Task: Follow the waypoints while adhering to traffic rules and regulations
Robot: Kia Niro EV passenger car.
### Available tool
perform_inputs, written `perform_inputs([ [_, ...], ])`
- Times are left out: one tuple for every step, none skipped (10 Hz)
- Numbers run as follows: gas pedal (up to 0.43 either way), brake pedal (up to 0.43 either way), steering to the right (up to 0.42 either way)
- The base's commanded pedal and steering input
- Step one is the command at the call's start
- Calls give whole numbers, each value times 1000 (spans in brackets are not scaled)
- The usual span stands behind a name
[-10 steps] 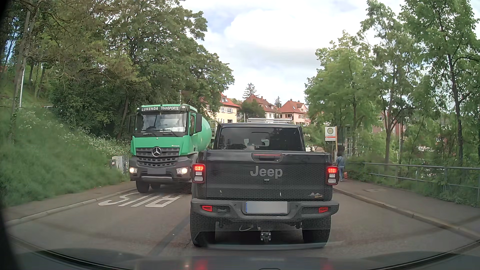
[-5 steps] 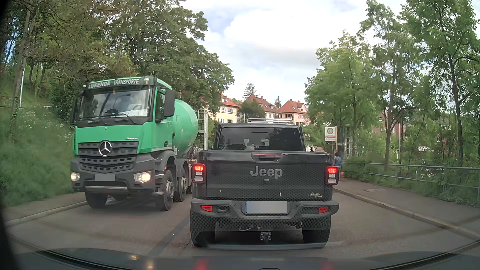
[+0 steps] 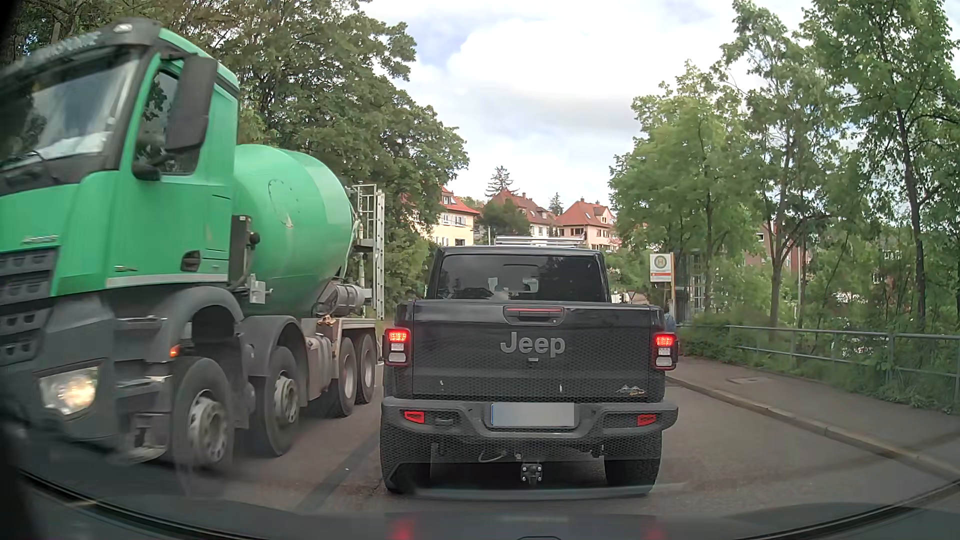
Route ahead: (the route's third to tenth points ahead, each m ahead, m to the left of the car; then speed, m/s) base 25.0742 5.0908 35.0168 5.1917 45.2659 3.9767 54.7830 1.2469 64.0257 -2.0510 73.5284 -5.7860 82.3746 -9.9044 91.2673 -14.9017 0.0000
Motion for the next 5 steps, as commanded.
perform_inputs([
  [0, 0, 3],
  [0, 0, 4],
  [0, 0, 4],
  [0, 0, 3],
  [0, 0, 4],
])
